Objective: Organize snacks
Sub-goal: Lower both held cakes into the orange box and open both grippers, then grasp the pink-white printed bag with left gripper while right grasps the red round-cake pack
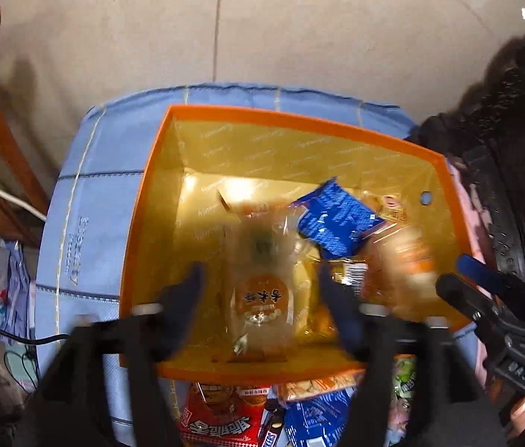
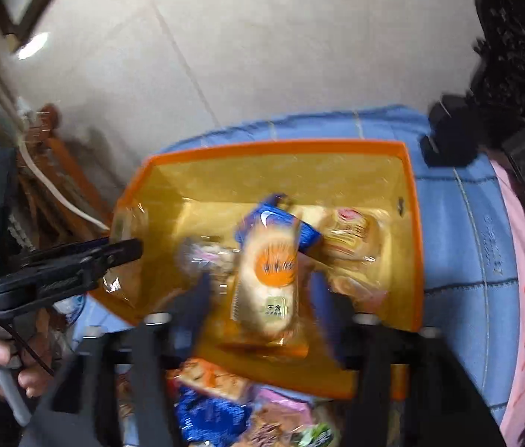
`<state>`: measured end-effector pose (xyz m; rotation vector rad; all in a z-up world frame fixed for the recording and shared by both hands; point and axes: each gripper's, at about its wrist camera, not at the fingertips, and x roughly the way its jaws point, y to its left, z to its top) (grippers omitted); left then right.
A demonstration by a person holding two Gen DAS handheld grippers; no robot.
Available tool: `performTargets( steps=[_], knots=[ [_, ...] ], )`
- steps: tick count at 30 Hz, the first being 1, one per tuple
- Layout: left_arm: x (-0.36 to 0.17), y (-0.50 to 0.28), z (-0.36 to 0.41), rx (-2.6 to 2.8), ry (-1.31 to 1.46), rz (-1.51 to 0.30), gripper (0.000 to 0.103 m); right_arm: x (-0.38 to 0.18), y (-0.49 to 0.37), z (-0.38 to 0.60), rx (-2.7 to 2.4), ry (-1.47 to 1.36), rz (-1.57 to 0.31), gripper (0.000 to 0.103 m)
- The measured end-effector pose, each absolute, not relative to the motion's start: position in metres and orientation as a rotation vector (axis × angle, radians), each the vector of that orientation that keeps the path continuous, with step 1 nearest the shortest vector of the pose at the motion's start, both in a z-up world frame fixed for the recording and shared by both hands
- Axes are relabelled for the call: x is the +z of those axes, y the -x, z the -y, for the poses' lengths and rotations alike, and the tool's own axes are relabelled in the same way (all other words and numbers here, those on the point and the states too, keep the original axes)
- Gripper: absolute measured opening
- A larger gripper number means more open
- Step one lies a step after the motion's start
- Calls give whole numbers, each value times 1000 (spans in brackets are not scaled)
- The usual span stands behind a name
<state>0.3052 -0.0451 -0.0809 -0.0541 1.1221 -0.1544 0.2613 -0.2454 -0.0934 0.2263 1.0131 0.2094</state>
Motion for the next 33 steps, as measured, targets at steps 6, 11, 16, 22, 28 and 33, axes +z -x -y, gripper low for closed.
performTargets(
  steps=[6, 11, 16, 22, 28, 33],
  knots=[
    [-90, -296, 46, -135, 44, -1116, 77, -110, -251, 251, 198, -254, -1050, 82],
    [-83, -275, 42, -126, 24, -1103, 77, -101, -221, 249, 195, -208, -1023, 89],
    [-75, -236, 27, -136, 27, -1099, 88, -76, -179, 244, 173, -46, -958, 96],
    [-77, -181, 2, -145, 0, -1115, 88, -67, -131, 255, 161, -126, -981, 97],
    [-90, -129, -31, -150, 56, -1156, 90, -59, -84, 255, 89, -85, -908, 97],
    [-99, -103, -40, -129, 7, -1155, 94, -63, -64, 259, 134, -110, -919, 97]
  ],
)
